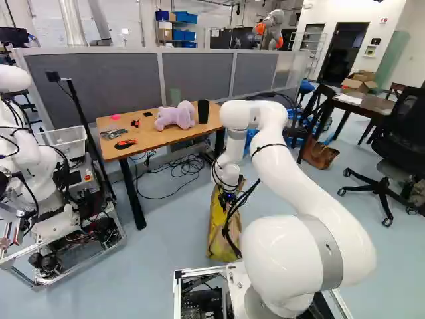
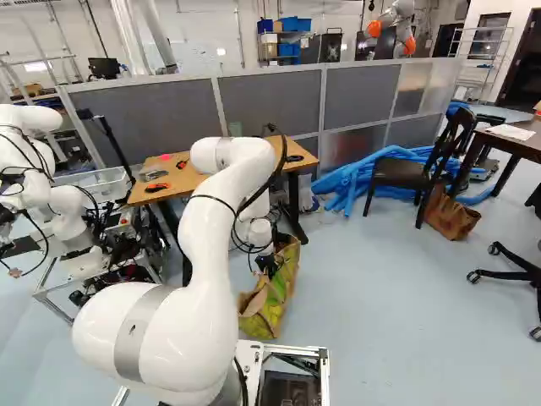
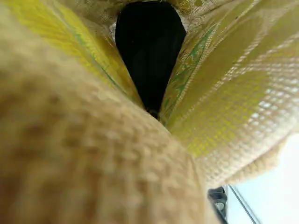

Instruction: Pick up the bag on the ground and place it on the table

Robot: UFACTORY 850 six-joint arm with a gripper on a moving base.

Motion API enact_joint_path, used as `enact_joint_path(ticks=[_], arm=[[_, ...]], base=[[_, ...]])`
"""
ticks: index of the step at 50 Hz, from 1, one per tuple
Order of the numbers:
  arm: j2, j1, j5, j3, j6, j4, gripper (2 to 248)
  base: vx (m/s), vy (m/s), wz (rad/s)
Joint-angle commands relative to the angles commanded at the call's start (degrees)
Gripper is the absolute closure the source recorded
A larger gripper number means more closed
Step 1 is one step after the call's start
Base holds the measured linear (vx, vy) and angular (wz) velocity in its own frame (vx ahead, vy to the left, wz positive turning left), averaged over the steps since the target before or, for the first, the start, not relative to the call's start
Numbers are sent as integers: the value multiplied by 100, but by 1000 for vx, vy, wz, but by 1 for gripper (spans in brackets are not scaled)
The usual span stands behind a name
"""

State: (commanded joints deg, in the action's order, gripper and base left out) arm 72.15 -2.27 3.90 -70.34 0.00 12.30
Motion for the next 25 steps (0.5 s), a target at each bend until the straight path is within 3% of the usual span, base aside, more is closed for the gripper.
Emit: enact_joint_path(ticks=[25], arm=[[-555, 0, 0, 449, 0, 0, 227]], base=[[0, 0, 0]])
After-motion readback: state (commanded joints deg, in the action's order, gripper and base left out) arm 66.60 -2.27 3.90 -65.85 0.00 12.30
